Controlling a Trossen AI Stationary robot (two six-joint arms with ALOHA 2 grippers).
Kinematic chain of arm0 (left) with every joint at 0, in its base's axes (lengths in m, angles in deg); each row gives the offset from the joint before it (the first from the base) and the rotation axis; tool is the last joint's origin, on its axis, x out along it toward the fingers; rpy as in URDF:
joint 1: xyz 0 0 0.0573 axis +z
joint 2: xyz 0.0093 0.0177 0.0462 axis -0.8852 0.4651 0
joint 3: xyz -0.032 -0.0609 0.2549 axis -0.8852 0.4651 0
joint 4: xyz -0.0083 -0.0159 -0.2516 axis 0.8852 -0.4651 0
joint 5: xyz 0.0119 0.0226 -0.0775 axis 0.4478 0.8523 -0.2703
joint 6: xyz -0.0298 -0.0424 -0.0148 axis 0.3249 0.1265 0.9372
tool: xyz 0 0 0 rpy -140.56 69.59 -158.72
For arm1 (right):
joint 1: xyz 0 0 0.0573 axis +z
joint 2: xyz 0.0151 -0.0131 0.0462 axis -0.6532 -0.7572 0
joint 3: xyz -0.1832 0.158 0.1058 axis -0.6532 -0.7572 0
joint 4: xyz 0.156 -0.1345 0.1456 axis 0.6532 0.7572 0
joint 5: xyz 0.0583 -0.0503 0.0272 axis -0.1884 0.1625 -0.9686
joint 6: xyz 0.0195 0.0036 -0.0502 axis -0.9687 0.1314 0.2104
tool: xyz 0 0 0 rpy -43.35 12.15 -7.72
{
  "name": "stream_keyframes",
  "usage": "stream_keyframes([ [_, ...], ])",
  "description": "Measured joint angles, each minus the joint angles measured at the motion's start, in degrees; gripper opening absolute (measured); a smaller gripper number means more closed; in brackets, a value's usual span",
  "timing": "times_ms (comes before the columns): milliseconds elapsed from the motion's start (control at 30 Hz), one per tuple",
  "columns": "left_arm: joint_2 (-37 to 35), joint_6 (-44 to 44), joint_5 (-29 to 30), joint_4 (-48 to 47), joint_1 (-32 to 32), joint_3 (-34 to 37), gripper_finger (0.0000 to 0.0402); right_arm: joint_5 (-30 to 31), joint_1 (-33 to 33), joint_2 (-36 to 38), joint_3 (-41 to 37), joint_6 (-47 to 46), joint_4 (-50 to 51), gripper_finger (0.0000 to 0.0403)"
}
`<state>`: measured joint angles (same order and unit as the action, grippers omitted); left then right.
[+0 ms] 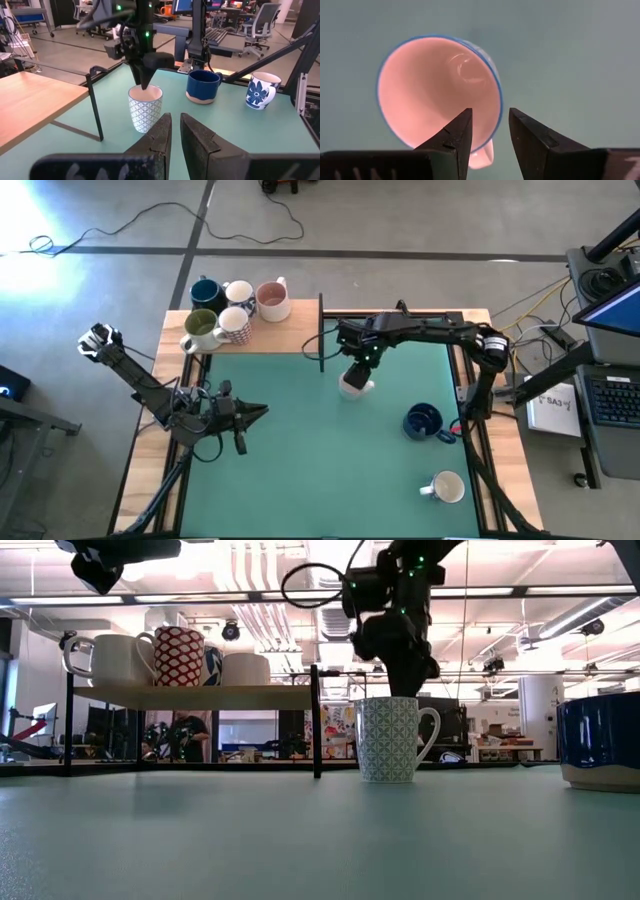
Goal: Place coffee mugs
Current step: Put the white gray patterned mug on the shelf
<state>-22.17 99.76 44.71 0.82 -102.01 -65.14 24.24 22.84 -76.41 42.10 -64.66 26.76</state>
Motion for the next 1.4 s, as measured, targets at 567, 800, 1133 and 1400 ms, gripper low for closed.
stream_keyframes([
  [567, 0.0, 0.3, 0.0, 0.0, 0.0, 0.0, 0.0022, -4.1, 0.1, 0.0, -3.7, 2.2, -4.4, 0.0015],
  [800, 0.0, 0.3, 0.0, 0.0, 0.1, 0.0, 0.0022, -4.2, 0.0, 0.1, 1.8, 4.2, -1.1, 0.0014],
  [1133, 0.0, 0.6, 0.0, 0.0, 0.1, 0.0, 0.0022, -4.0, 0.0, 0.2, 21.0, 6.8, 7.6, 0.0013],
  [1400, 0.0, 0.6, 0.0, 0.3, 0.1, 0.0, 0.0022, 2.4, -0.6, -0.6, 33.0, 7.5, 7.5, 0.0013],
])
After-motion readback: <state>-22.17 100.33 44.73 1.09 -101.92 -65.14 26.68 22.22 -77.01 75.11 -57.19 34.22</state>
